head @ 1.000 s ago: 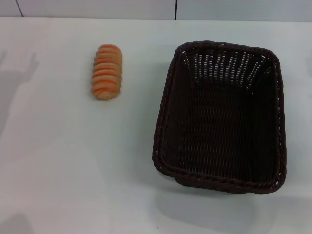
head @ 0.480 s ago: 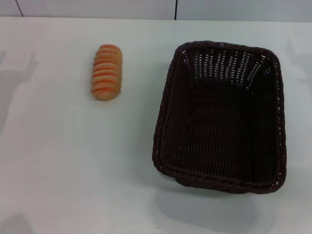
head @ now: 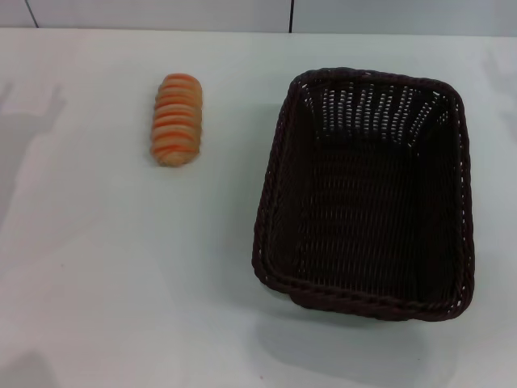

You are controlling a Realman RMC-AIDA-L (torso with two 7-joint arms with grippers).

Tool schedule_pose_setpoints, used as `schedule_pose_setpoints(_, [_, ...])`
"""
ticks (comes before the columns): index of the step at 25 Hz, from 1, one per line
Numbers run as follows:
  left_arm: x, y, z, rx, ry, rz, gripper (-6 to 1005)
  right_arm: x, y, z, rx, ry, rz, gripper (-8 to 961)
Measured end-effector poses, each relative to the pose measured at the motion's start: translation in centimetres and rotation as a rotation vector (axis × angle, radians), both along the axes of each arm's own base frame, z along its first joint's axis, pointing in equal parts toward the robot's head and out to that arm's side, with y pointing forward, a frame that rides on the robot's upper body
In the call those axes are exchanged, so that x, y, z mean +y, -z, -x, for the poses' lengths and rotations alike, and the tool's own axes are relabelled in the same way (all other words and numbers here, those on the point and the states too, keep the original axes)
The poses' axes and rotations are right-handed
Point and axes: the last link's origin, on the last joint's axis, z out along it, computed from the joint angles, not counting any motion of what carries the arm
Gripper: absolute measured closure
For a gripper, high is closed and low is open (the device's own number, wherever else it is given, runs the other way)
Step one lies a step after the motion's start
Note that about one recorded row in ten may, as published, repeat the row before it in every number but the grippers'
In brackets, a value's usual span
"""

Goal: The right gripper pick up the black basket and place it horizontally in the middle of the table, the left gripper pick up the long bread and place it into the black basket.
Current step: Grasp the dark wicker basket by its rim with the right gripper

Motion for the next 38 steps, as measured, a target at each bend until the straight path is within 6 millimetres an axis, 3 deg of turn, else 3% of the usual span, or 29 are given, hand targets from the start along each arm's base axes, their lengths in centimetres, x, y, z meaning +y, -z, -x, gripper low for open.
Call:
schedule_pose_setpoints(9, [0.4,-0.5,-0.5,0.013,0.023,-0.013,138,1.5,0.0,4.6,-0.037,0.067,0.163,223])
schedule_pose_setpoints(14, [0.5,-0.8,-0.8,0.018,0.035,-0.022,138,1.5,0.5,5.8,-0.027,0.152,0.272,224])
schedule_pose_setpoints(23, [0.4,-1.2,-1.0,0.025,0.052,-0.038,138,-0.1,2.0,6.8,0.021,0.262,0.411,223])
schedule_pose_setpoints(27, [0.3,-1.3,-0.8,0.026,0.044,-0.039,138,-0.9,3.7,7.1,0.118,0.304,0.535,223])
schedule_pose_setpoints(38, [0.0,-1.6,-0.6,0.043,0.046,-0.042,138,-2.5,6.5,6.8,0.236,0.426,0.673,224])
